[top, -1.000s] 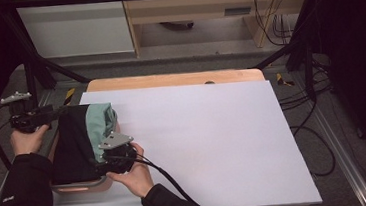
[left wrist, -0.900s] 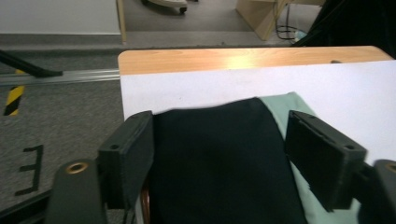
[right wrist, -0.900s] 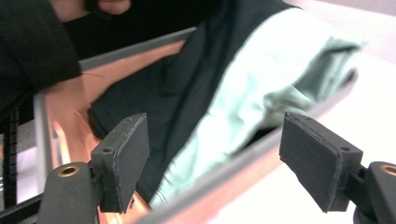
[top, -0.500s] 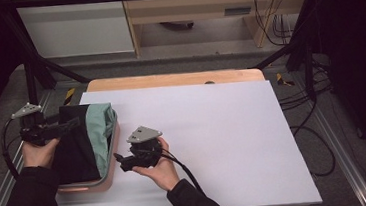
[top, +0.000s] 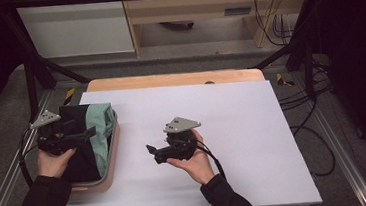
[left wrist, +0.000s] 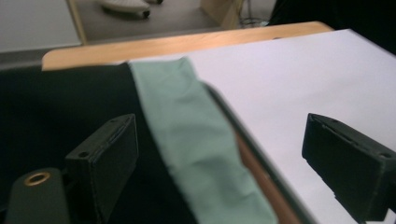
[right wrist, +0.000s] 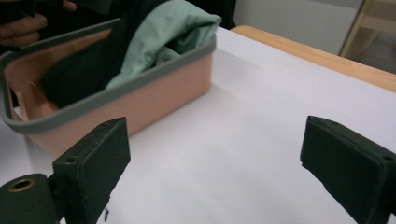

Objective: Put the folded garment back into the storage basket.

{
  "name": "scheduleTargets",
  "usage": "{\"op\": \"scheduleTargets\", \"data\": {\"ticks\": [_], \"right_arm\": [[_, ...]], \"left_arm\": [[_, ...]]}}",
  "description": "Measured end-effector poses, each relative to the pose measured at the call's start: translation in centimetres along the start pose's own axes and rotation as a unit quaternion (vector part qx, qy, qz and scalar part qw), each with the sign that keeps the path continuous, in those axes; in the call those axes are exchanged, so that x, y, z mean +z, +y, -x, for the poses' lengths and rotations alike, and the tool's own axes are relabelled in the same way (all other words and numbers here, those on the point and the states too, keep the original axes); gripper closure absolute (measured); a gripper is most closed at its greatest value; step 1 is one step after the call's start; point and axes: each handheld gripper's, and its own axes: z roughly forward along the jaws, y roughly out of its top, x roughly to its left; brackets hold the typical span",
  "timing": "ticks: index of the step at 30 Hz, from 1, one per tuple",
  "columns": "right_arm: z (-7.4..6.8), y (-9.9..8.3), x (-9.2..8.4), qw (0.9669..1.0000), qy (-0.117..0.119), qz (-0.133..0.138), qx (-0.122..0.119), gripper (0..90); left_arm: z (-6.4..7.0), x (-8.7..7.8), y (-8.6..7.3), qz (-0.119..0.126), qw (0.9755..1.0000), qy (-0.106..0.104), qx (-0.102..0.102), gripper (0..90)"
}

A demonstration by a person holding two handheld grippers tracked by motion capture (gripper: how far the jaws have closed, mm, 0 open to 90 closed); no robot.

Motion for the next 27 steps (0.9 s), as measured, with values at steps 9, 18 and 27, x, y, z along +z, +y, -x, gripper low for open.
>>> {"op": "scheduleTargets", "data": {"ticks": [9, 18, 27], "right_arm": [[1.7, -2.0, -2.1, 0.9996, -0.015, -0.025, -0.001, 8.8], [2.5, -3.0, -2.7, 0.9992, -0.023, -0.031, 0.007, 8.8], [2.7, -3.3, -3.0, 0.9992, -0.027, -0.026, 0.01, 10.1]], "left_arm": [[-0.9, 1.7, -3.2, -0.057, 0.9979, 0.025, -0.02, 10.2], [-0.7, 4.3, -3.9, -0.141, 0.9895, 0.032, 0.007, 8.4], [-1.3, 4.4, -4.4, -0.163, 0.9848, 0.054, -0.026, 55.3]]}}
